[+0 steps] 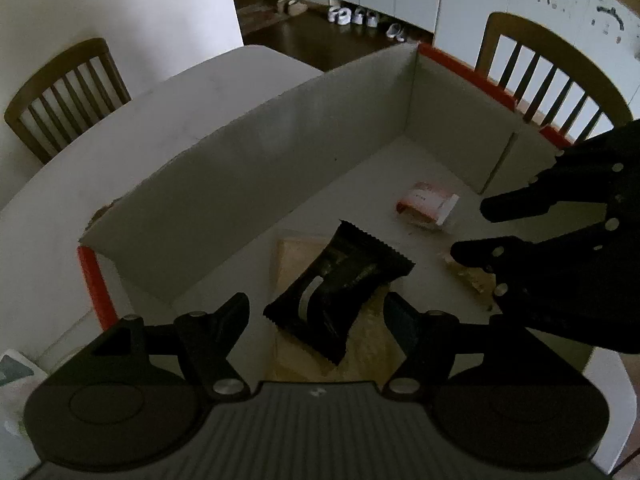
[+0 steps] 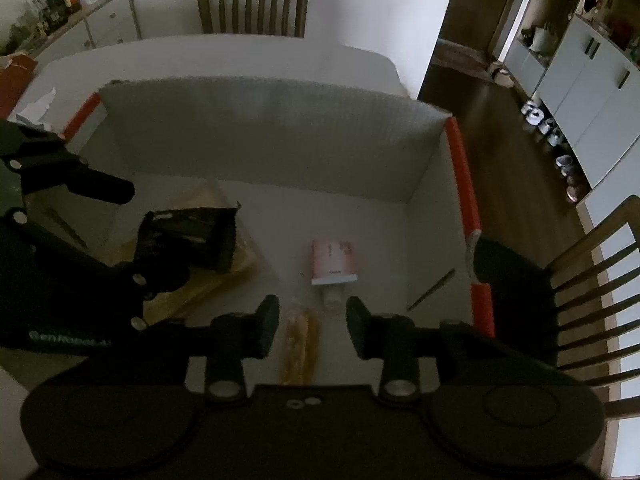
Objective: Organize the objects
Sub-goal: 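Open the right tool to drop the pink box while the left tool releases the black bag onto the bread, then withdraw both tools from the box back over the table, then grasp the bunny plush with the left tool while the right tool reaches toward the orange fish toy, then carry the bunny plush in the left tool and the orange fish in the right tool into the red box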
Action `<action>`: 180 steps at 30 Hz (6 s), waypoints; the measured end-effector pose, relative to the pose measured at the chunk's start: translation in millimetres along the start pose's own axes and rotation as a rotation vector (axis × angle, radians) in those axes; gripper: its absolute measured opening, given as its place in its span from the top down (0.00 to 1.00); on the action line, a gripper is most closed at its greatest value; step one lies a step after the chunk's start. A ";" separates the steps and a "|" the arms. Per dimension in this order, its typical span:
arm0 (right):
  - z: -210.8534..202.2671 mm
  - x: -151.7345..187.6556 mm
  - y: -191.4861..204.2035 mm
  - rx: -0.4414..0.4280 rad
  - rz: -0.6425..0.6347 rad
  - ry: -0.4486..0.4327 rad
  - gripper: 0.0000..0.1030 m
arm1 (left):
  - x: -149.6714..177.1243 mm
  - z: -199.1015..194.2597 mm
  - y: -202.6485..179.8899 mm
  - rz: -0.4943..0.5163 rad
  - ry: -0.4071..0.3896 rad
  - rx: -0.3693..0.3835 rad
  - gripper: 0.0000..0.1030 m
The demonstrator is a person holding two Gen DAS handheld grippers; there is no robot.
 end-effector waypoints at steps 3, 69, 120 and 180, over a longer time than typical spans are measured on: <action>-11.0 1.5 1.5 -0.008 -0.003 -0.020 0.62 | 0.8 -9.5 1.4 -0.008 -0.023 0.009 0.29; -30.3 10.1 295.2 -0.160 0.067 -0.166 0.06 | 273.2 -133.2 252.3 -0.421 -0.190 -0.038 0.01; 93.7 -33.7 338.4 -0.234 0.053 -0.017 0.38 | 294.0 -42.3 325.7 -0.359 -0.139 -0.038 0.09; -122.9 -16.8 195.3 -0.145 0.068 -0.330 0.56 | 163.3 -171.4 171.0 -0.232 -0.273 0.170 0.47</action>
Point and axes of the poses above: each gripper's, at about its wrist camera, not at the fingertips, and z roughly the way its jaws point, y to its left, x to its underside, the point moved 4 cm from there along z, roughly the way its jaws point, and after that the axes turned 9 degrees about -x, right-handed, at the moved point
